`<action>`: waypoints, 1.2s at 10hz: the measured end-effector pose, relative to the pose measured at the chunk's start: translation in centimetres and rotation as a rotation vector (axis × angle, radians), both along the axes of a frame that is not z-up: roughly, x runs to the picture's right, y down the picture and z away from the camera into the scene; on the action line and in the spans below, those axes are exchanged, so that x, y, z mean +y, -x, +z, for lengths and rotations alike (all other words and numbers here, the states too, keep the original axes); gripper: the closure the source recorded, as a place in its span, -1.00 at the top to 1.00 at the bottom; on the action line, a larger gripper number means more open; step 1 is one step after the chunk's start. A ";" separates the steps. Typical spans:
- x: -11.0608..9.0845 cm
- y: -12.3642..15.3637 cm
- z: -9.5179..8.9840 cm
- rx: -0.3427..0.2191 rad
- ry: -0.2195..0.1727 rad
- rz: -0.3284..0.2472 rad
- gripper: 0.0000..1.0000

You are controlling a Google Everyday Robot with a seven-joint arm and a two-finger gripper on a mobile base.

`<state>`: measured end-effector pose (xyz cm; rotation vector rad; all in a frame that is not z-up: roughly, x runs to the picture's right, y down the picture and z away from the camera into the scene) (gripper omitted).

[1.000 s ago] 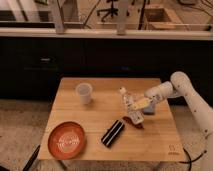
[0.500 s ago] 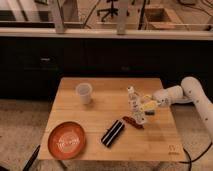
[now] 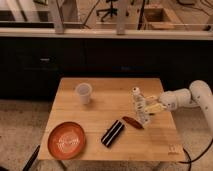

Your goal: Stand the bottle upright

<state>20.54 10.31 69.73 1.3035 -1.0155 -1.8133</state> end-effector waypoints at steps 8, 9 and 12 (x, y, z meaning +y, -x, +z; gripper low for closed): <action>2.1 -4.8 -2.2 0.136 -0.334 0.201 -1.00; 2.4 -4.9 -2.2 0.133 -0.353 0.204 -1.00; 2.9 -6.1 -1.7 0.147 -0.377 0.219 -1.00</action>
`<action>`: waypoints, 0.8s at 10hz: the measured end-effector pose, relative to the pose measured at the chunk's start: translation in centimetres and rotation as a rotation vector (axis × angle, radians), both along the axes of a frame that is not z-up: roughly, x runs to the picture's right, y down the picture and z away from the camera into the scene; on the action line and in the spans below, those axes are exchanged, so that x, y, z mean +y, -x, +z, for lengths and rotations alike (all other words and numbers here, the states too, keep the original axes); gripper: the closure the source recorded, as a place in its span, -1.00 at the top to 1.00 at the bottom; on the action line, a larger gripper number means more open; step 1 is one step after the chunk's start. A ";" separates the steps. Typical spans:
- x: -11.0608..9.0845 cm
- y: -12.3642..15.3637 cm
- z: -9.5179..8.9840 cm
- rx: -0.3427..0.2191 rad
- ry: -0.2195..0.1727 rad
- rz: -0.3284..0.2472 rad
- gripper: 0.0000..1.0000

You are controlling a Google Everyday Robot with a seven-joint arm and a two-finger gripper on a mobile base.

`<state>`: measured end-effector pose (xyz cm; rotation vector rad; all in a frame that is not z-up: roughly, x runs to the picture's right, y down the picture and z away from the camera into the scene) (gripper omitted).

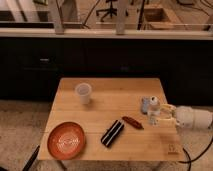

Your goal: Stand the bottle upright

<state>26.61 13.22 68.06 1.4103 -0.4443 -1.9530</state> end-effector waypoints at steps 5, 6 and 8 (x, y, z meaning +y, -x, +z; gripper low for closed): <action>0.4 -0.8 1.9 -0.014 0.054 -0.008 -1.00; 0.4 -0.8 2.3 -0.018 0.064 -0.012 -1.00; 0.3 -0.8 3.1 -0.041 0.089 -0.023 -1.00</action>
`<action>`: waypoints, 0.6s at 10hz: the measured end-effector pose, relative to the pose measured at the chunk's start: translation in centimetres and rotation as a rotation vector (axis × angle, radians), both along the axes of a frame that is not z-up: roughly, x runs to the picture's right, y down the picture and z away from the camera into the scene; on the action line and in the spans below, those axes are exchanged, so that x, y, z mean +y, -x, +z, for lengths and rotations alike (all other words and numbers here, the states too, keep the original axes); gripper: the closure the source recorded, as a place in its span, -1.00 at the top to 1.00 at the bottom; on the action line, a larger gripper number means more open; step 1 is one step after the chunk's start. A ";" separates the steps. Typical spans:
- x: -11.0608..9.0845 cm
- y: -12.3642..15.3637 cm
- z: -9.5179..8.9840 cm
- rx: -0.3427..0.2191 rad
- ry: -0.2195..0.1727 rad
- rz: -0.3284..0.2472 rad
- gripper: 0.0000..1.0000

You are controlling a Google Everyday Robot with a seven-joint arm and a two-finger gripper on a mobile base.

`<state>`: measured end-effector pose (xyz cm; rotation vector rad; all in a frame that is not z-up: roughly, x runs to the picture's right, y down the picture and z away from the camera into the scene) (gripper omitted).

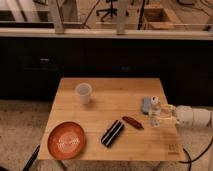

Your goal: Stand the bottle upright

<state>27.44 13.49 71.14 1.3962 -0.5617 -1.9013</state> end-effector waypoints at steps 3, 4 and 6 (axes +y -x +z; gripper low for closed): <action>0.4 -0.3 1.5 -0.036 0.031 -0.012 -1.00; 0.5 -0.4 1.7 -0.048 0.034 -0.014 -1.00; 0.7 -1.0 2.0 -0.055 0.041 -0.003 -1.00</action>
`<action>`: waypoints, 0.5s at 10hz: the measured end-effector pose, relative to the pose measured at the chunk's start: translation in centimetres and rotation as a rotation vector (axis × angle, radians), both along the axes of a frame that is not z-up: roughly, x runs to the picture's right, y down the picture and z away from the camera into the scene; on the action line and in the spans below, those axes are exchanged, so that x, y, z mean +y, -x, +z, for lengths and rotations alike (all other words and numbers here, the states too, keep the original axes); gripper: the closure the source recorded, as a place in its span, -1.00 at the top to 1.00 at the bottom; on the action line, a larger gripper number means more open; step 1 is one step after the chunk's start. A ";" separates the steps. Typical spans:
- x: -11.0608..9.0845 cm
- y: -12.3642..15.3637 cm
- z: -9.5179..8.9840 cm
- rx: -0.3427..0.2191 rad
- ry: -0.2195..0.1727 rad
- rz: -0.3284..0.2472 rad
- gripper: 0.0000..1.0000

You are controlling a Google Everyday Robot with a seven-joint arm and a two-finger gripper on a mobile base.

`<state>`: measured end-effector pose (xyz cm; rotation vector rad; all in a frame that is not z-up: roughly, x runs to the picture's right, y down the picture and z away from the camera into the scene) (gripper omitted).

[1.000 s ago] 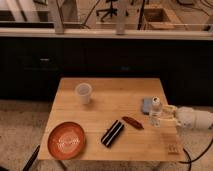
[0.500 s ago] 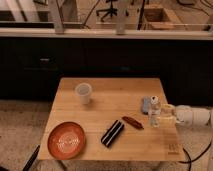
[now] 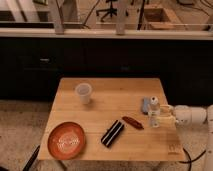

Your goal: Stand the bottle upright

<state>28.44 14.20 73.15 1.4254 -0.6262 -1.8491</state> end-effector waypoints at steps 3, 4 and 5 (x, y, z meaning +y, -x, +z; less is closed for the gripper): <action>0.0 0.2 0.1 -0.002 0.001 -0.003 -1.00; 0.0 0.2 0.1 -0.002 0.001 -0.004 -1.00; 0.0 0.2 0.1 -0.002 0.001 -0.004 -1.00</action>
